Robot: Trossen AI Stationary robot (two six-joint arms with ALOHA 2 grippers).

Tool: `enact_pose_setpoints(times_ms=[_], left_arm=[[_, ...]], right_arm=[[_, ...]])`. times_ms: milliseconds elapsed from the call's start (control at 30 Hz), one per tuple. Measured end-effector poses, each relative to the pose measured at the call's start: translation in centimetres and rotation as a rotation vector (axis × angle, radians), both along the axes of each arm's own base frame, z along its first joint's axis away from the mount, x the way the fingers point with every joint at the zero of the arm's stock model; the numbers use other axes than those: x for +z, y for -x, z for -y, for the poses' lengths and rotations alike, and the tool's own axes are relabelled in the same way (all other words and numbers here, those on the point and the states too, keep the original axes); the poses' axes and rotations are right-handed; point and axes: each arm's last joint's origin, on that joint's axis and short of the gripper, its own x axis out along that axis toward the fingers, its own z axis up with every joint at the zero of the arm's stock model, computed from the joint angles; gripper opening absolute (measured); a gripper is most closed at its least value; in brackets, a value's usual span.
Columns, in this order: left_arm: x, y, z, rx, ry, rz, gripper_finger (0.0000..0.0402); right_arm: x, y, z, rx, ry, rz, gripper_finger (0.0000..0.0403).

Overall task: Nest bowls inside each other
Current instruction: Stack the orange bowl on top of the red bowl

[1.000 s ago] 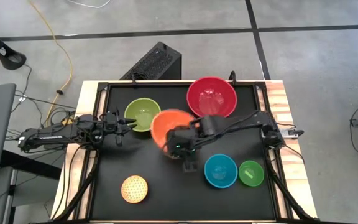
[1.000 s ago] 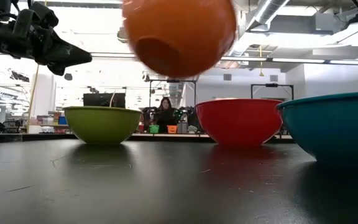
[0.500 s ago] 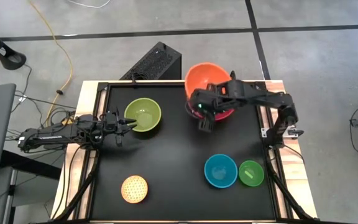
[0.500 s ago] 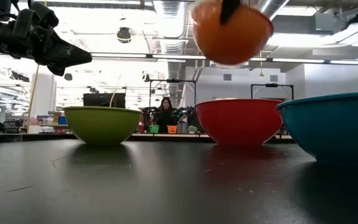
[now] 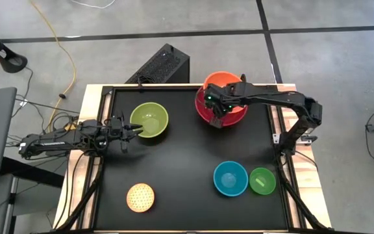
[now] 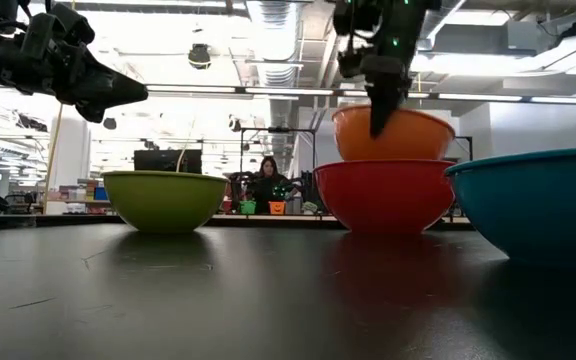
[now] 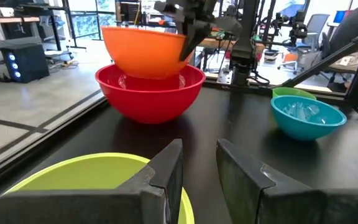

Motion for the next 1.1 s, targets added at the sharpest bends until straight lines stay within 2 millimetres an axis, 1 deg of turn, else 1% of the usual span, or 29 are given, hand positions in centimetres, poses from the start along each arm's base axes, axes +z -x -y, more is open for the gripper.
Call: enact_pose_setpoints(times_ms=[133,333,633,733,900,1100], left_arm=[[0.0,0.0,0.0,0.0,0.0,0.0,0.0087],[0.0,0.0,0.0,0.005,0.0,0.0,0.0087],[0.0,0.0,0.0,0.005,0.004,0.0,0.0087],[0.0,0.0,0.0,0.004,0.006,0.001,0.0087],[0.0,0.0,0.0,0.004,0.007,0.002,0.0087],[0.0,0.0,0.0,0.004,0.007,0.001,0.0087]], right_arm=[[-1.6,-0.2,0.4,-0.013,-0.009,-0.027,0.0016],[-2.1,-1.0,0.1,-0.003,-0.01,-0.009,0.0016],[-3.8,-1.9,0.0,-0.023,-0.034,-0.063,0.0017],[-4.5,-2.2,0.1,-0.026,-0.04,-0.087,0.0027],[-4.7,-2.4,0.2,-0.027,-0.038,-0.084,0.0053],[-4.4,-2.1,0.1,-0.068,-0.043,-0.076,0.0069]])
